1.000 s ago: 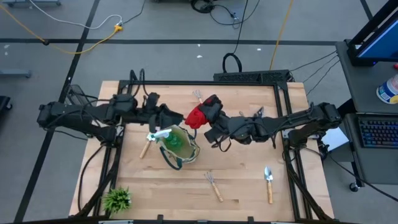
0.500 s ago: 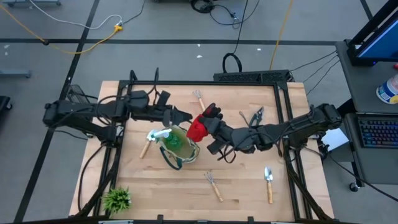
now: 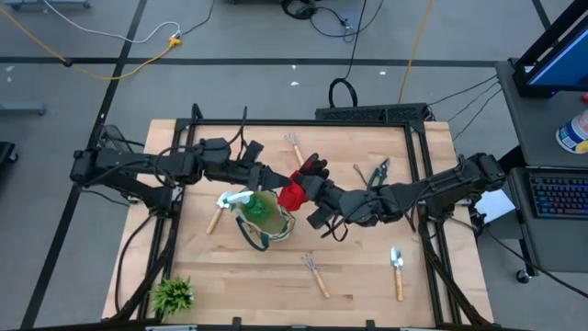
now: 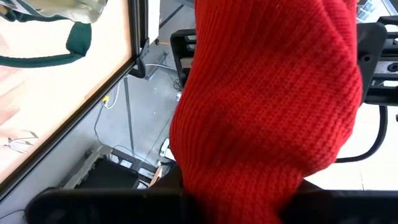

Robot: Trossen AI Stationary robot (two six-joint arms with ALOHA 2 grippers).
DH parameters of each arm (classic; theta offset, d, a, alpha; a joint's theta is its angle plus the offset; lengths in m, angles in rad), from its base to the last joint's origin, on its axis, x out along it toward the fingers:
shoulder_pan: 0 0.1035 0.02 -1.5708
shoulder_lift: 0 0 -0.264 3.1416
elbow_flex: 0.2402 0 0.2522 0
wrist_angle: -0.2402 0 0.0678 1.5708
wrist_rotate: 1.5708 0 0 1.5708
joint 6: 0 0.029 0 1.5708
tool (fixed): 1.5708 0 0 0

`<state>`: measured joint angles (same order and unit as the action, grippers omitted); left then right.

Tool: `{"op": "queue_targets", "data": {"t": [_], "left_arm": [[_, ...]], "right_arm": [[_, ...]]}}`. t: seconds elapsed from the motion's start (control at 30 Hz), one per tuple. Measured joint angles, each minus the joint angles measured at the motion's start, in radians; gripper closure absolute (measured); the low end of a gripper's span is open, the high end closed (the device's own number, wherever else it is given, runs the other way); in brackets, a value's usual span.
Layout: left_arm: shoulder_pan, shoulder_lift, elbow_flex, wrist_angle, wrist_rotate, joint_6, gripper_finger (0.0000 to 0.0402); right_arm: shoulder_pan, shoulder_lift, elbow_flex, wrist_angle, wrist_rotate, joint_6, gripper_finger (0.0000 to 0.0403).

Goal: Pick & Place Garden tools in Gardening bag
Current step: Put the gloves into the gardening bag

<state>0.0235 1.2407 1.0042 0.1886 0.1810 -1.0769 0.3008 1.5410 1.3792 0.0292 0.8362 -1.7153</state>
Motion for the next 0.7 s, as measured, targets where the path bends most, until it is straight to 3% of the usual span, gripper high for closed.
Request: {"op": "queue_targets", "data": {"t": [0.7], "left_arm": [[-0.045,0.069,-0.001,0.073,0.011,-0.071,0.0174]], "right_arm": [[-0.041,-0.002,0.0,-0.039,-0.036,0.0,0.0351]]}}
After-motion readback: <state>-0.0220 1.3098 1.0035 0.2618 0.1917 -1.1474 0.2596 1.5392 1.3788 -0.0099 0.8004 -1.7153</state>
